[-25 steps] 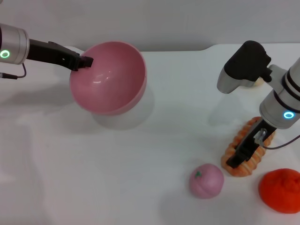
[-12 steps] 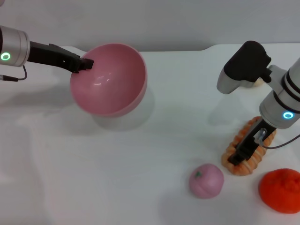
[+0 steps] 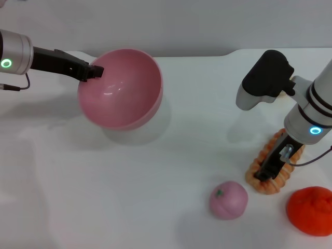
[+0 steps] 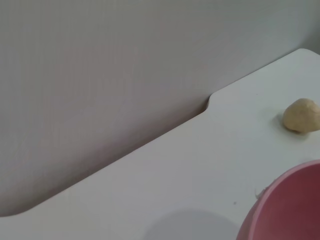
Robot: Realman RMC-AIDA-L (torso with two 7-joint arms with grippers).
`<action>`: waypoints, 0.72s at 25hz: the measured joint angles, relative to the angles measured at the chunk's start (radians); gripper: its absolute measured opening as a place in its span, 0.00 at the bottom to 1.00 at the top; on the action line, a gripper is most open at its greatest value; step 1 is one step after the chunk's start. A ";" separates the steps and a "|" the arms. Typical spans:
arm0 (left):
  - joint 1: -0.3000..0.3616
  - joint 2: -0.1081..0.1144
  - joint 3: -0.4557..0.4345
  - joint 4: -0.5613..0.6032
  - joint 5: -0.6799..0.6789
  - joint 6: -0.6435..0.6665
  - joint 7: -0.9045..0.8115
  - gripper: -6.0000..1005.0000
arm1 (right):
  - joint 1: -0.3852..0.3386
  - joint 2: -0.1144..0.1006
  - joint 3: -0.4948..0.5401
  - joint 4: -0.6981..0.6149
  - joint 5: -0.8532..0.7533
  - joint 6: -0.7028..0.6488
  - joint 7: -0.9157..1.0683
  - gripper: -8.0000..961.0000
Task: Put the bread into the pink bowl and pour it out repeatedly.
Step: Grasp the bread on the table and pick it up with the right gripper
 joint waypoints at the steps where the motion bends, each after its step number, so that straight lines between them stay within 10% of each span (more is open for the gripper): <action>1: 0.000 0.000 0.000 0.000 0.000 0.000 0.000 0.05 | 0.000 0.000 0.000 -0.001 0.000 0.002 0.000 0.29; 18: -0.001 0.004 0.000 0.000 0.000 0.000 0.000 0.05 | 0.001 0.001 0.001 -0.014 -0.001 0.039 0.000 0.16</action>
